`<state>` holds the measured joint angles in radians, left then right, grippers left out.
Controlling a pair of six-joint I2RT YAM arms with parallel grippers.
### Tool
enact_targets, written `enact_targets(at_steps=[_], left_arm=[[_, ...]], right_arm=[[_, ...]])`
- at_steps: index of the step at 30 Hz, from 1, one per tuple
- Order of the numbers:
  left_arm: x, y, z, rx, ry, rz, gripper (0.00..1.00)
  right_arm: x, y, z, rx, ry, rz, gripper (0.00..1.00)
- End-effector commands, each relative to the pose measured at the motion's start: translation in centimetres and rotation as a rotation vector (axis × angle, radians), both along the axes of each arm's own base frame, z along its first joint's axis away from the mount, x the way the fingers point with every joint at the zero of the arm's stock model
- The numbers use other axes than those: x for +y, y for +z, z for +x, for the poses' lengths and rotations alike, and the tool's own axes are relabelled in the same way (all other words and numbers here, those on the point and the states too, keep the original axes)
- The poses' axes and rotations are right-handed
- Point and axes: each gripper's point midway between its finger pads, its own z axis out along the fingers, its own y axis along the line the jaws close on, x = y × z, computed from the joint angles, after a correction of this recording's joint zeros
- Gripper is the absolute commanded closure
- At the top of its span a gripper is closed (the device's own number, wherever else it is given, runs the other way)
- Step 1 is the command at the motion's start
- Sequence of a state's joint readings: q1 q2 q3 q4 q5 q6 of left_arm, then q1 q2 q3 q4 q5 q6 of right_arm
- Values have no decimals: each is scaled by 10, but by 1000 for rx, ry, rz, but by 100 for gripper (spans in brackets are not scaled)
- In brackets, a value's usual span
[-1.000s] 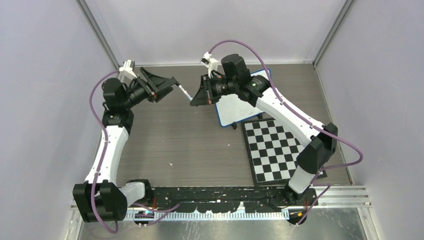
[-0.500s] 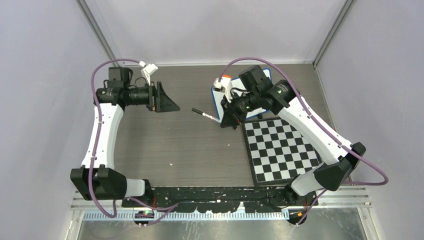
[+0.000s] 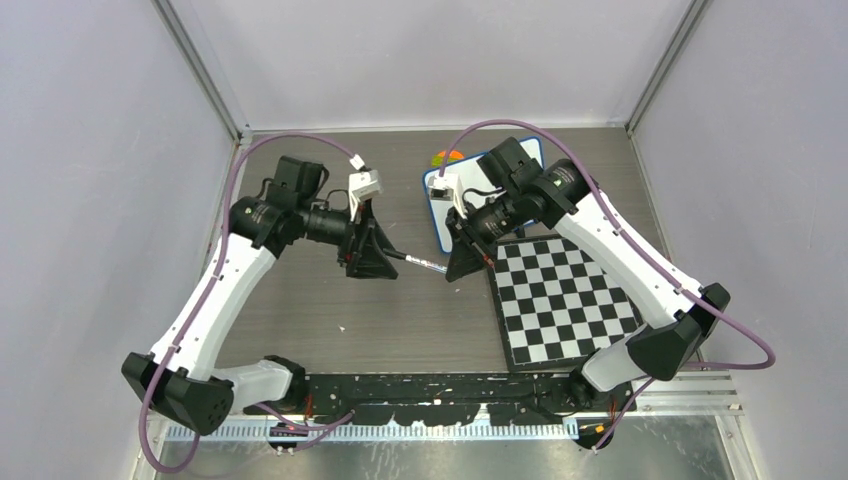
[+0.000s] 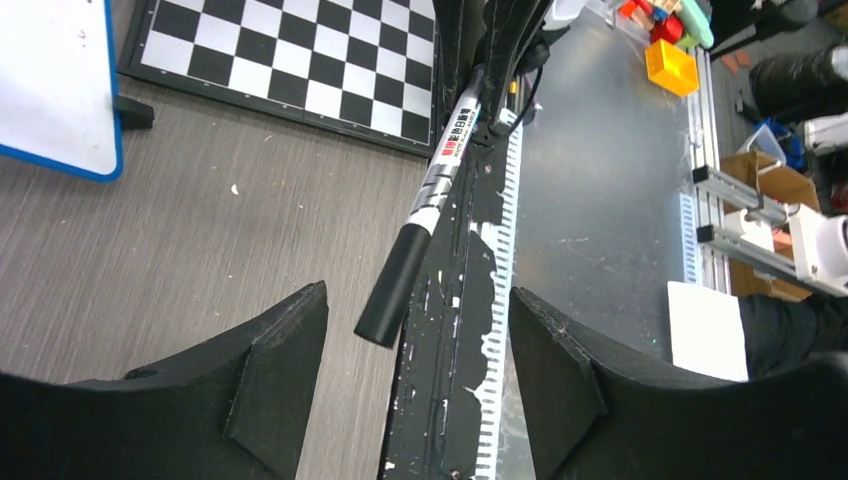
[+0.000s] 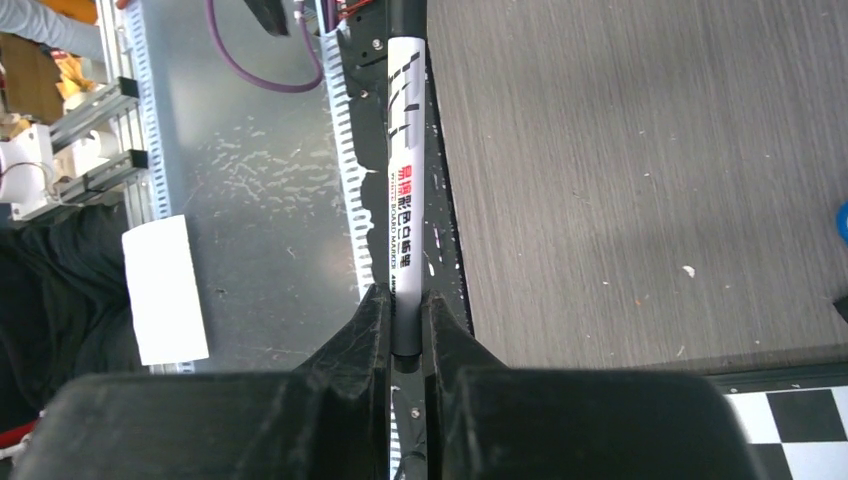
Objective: Write a sentence on the whiteboard
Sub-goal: Open the whiteboard marker.
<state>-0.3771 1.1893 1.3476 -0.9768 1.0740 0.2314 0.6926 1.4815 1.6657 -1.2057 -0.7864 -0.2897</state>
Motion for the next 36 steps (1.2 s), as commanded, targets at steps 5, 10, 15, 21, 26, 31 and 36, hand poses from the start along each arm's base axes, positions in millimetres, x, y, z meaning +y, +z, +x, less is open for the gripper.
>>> enact_targets(at_steps=[5, 10, 15, 21, 26, 31, 36], left_arm=[[-13, 4, -1, -125, -59, -16, 42], [-16, 7, -7, -137, -89, -37, 60], [-17, 3, -9, -131, -98, -39, 99], [-20, 1, -5, -58, -53, -70, 100], [-21, 13, 15, 15, 40, -154, 100], [-18, 28, 39, 100, 139, -240, 100], [-17, 46, 49, 175, 136, -338, 100]], right_arm=[[2, 12, -17, 63, 59, 41, 100], [1, 11, -20, 89, 79, 28, 100], [2, 16, -19, 89, 83, 34, 100], [2, 44, 15, 136, -56, 154, 71], [-1, 71, 59, 200, -261, 315, 27], [-2, 82, 81, 221, -453, 385, 17], [5, 91, 77, 286, -396, 435, 17]])
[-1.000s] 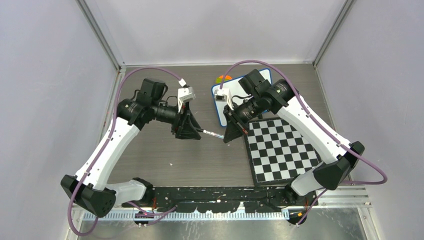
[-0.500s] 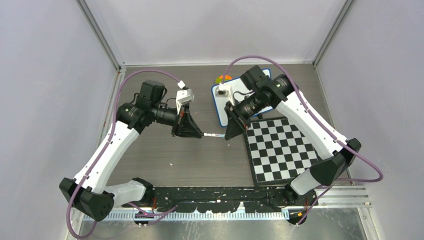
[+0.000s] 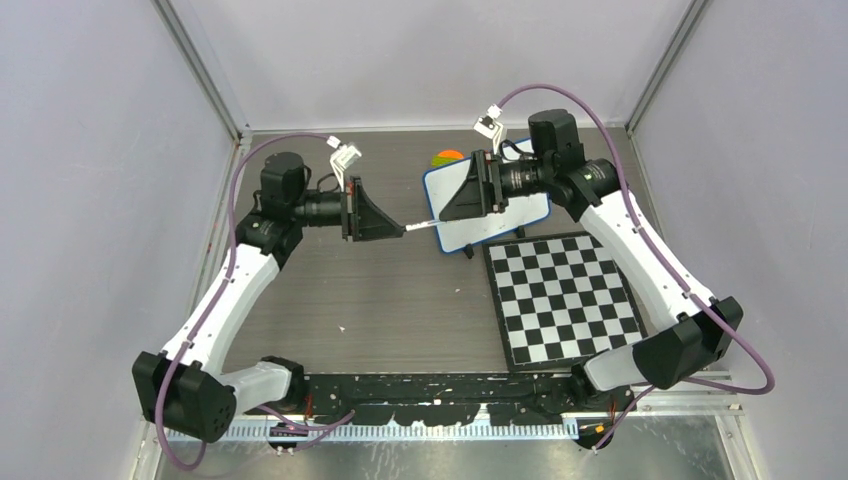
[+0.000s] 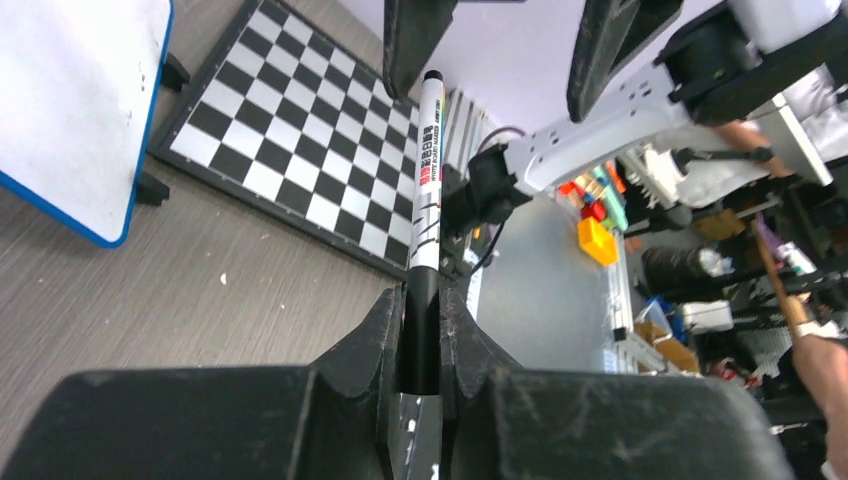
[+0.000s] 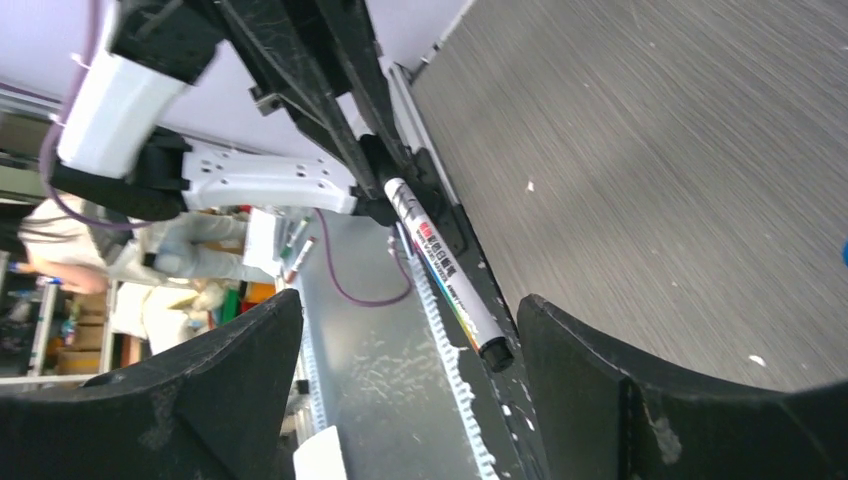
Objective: Write a sentence on the whiteboard
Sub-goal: Open the whiteboard marker.
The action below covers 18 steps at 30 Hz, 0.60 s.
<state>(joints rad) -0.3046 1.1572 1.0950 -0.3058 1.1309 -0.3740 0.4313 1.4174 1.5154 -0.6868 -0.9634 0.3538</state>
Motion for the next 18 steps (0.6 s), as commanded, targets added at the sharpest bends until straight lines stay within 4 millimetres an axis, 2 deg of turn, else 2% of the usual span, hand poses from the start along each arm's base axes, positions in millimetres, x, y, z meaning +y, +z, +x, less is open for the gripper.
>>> enact_targets(at_steps=[1, 6, 12, 18], left_arm=[[-5, 39, 5, -4, -28, -140, 100], [-7, 49, 15, 1, 3, -182, 100], [-9, 49, 21, 22, 12, -188, 100], [-11, 45, 16, 37, -27, -188, 100]], right_arm=[[12, 39, -3, 19, 20, 140, 17], [20, 46, -1, 74, 26, 220, 18], [25, 49, -5, 77, 49, 234, 49], [28, 46, -6, 88, 58, 229, 46]])
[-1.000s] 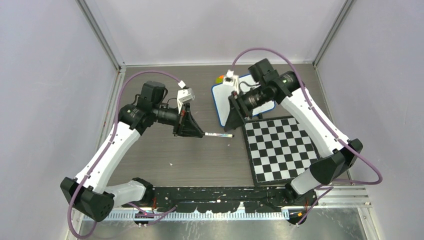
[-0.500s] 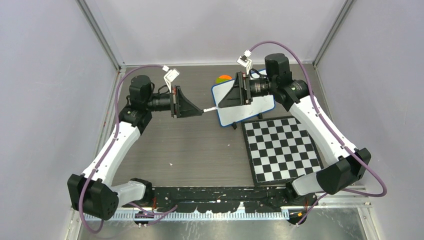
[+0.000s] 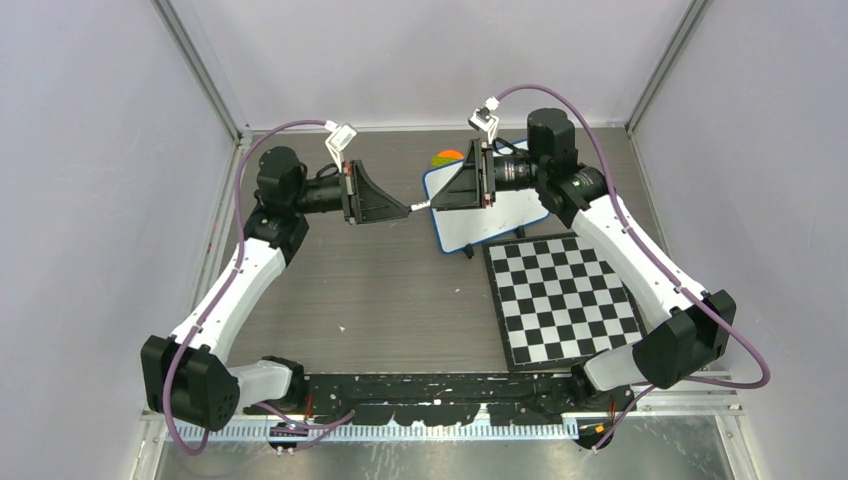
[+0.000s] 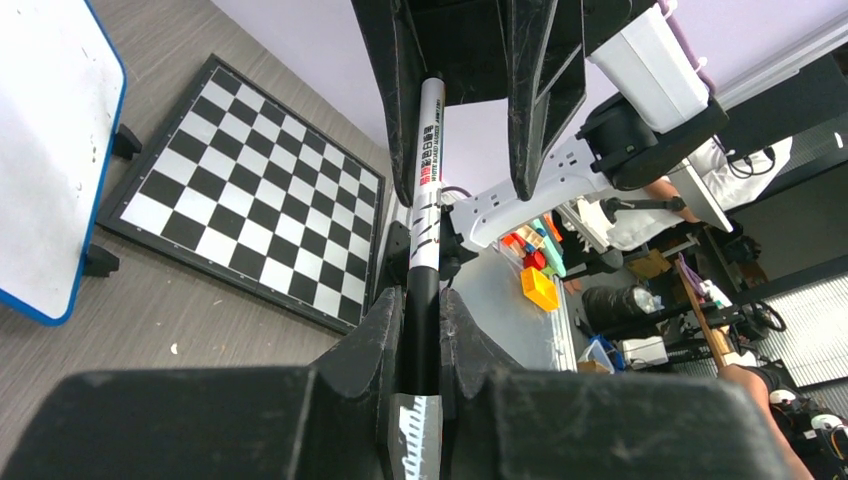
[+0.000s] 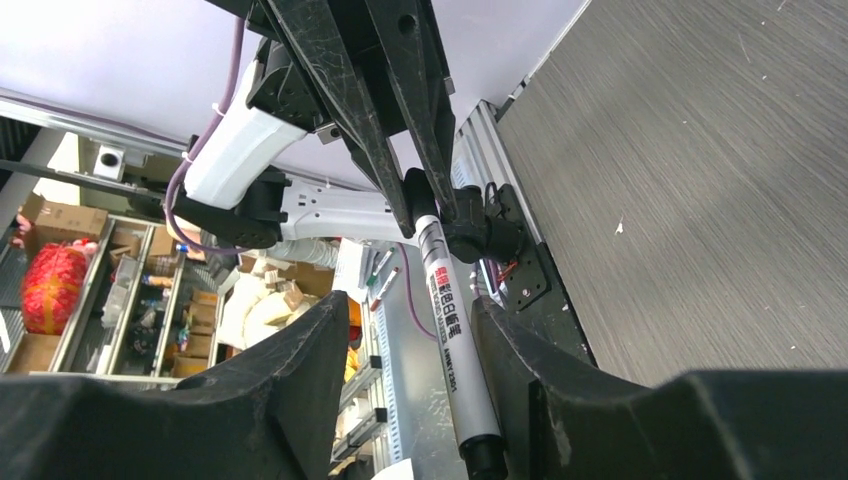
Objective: Write a sentence on the whiteboard
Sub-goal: Open the whiteboard marker.
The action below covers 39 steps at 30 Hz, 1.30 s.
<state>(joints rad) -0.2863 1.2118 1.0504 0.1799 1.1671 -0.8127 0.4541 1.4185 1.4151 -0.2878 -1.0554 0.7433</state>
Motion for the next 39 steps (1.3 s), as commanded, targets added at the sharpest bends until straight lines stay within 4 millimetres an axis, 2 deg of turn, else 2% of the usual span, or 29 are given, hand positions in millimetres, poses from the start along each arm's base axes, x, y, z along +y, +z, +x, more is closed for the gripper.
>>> enact_targets(at_steps=[1, 9, 16, 19, 25, 30, 31, 35, 39], left_arm=[[-2, 6, -5, -31, -38, -19, 100], [-4, 5, -11, -17, -90, -16, 100], [-10, 2, -22, -9, -146, -12, 100], [-11, 1, -21, -4, -151, -11, 100], [-13, 0, -15, 5, -131, -9, 100], [-14, -2, -11, 14, -119, 1, 100], [-14, -2, -11, 13, -119, 1, 100], [-14, -5, -11, 20, -121, 7, 100], [-12, -9, -12, 14, -120, 22, 100]], right_arm=[[4, 18, -8, -44, 38, 44, 46], [7, 11, -18, -62, 84, 15, 52], [6, 8, -21, -63, 97, 5, 50], [6, 8, -22, -63, 103, 4, 54], [6, 7, -26, -67, 115, -2, 68], [4, 5, -30, -79, 127, -18, 67], [4, 4, -31, -82, 129, -20, 70], [4, 4, -30, -90, 124, -24, 97], [0, 4, -24, -95, 101, -33, 100]])
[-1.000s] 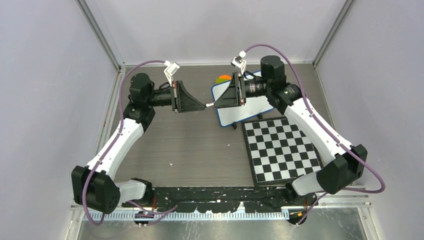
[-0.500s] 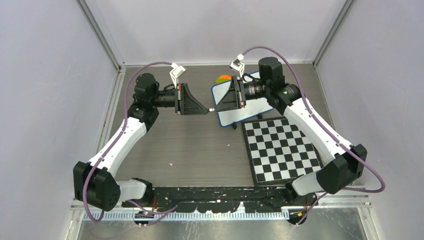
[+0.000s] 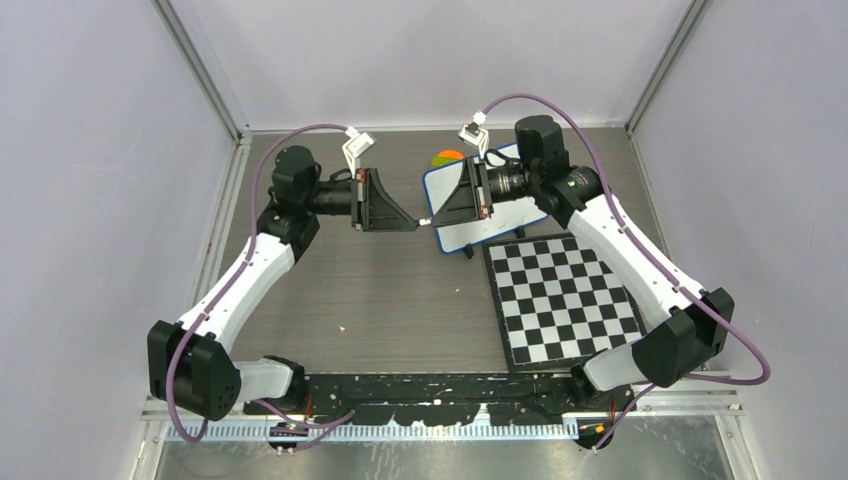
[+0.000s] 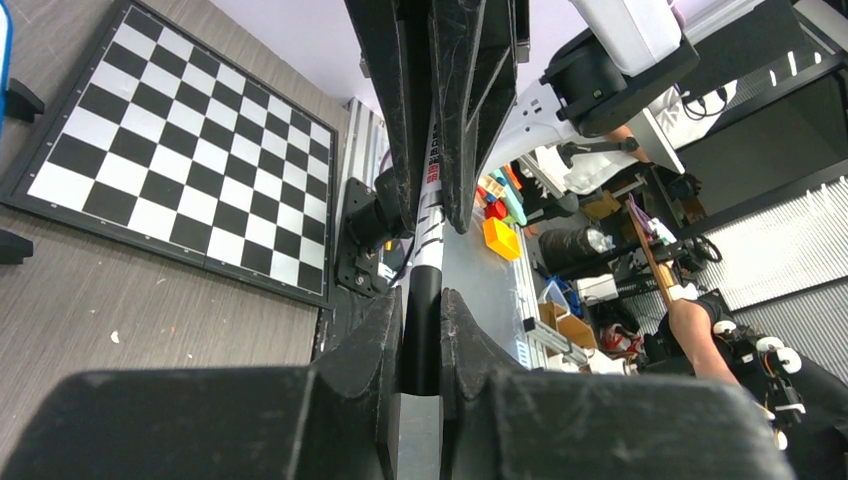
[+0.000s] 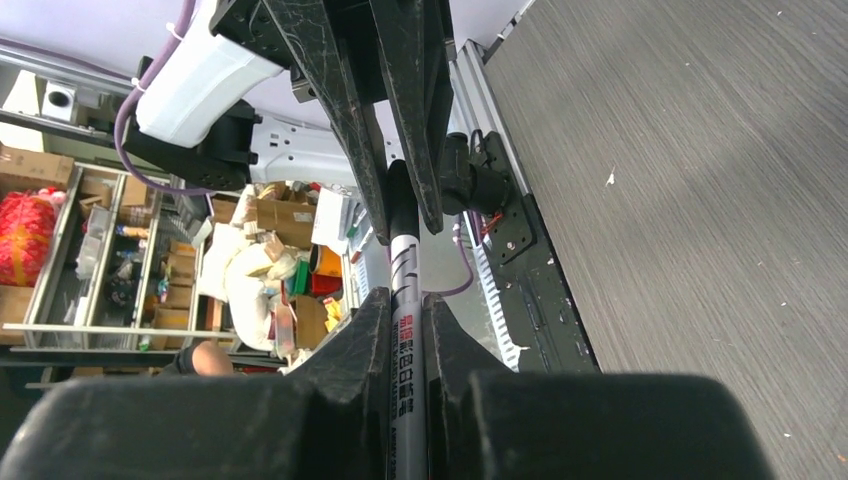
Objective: Write a sentence on the whiteboard
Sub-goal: Open the whiteboard marker, then place the pen cap at the center of the board.
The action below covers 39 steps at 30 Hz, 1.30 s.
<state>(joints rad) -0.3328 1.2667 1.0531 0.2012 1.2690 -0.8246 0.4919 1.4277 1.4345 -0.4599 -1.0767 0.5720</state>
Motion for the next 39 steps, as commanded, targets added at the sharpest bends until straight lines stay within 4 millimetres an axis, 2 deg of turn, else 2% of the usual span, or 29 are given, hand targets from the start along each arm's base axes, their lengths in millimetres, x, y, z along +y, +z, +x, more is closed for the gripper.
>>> enact_targets(at_steps=[1, 6, 12, 16, 18, 21, 26, 31, 35, 39], left_arm=[[2, 0, 6, -30, 33, 18, 100], [24, -13, 18, -30, 98, 43, 100], [57, -42, 35, -38, 189, 111, 100], [77, -86, 43, -155, 245, 345, 100], [96, -115, 56, -166, 306, 526, 100], [125, -156, 63, -163, 327, 769, 100], [153, -217, 62, -217, 280, 1083, 100], [164, -257, 67, -279, 244, 1309, 100], [165, -275, 71, -288, 216, 1415, 100], [166, -287, 71, -296, 187, 1492, 98]], right_arm=[[-6, 25, 2, -72, -3, 37, 100], [-43, 29, 35, -55, -122, 48, 100], [-76, 19, 49, -36, -207, 2, 100], [-91, -2, 53, -87, -251, -140, 100], [-97, -14, 56, -110, -270, -204, 100], [-110, -30, 63, -174, -334, -303, 100], [-122, -47, 62, -252, -359, -374, 100], [-123, -60, 53, -240, -321, -381, 100], [-125, -74, 48, -226, -305, -407, 100], [-128, -77, 47, -242, -307, -423, 100]])
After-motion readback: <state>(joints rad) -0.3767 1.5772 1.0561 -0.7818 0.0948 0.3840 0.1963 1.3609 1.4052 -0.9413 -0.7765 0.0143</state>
